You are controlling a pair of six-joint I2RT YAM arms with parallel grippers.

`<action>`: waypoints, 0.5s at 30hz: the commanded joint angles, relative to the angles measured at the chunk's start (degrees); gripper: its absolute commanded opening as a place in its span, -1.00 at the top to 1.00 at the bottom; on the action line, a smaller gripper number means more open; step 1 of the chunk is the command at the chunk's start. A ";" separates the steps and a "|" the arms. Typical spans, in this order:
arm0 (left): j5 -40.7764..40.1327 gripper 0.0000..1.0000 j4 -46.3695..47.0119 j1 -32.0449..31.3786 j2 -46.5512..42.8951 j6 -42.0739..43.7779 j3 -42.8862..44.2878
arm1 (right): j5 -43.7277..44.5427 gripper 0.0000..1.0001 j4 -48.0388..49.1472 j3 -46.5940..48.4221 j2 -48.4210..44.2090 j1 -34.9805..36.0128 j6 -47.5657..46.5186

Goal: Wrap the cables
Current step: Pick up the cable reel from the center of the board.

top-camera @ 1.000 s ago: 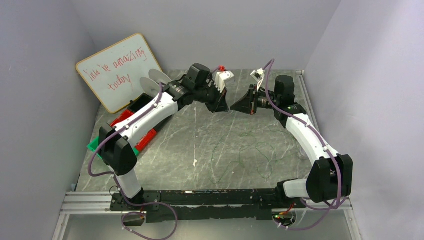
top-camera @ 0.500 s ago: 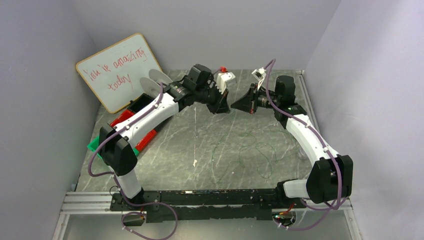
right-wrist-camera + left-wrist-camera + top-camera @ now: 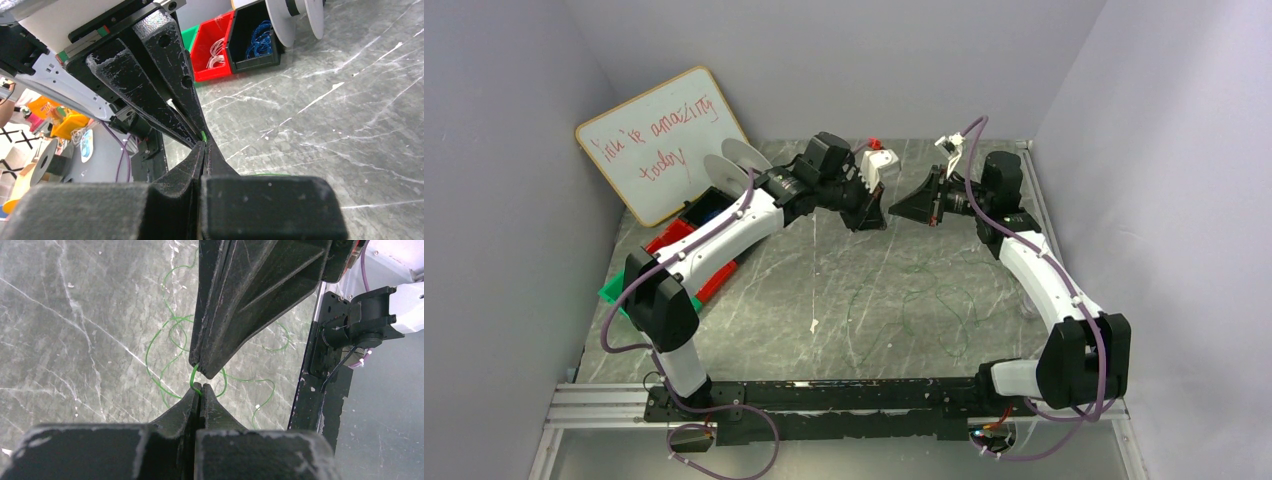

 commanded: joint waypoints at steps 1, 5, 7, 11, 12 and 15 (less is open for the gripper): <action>0.68 0.95 0.33 -0.55 -0.24 0.72 -0.47 | -1.72 1.00 4.43 0.65 -2.12 -0.33 0.56; 1.16 0.95 0.40 -0.55 -0.11 0.34 -0.26 | -1.28 1.00 4.53 0.48 -2.08 -0.28 0.62; 1.19 0.83 -0.28 -0.41 -0.12 -0.27 0.91 | -0.39 1.00 3.71 0.59 -2.08 -0.36 0.08; 5.95 0.16 -0.89 2.38 -2.21 -1.14 1.61 | 0.82 1.00 4.68 0.02 -2.54 -1.70 0.89; 6.86 0.02 -1.19 2.93 -3.14 -0.61 1.24 | 0.87 1.00 5.19 -0.24 -2.72 -2.13 1.48; 8.78 -0.39 -1.60 5.12 -6.60 0.35 -0.72 | 1.09 1.00 4.99 -0.26 -3.07 -2.68 1.78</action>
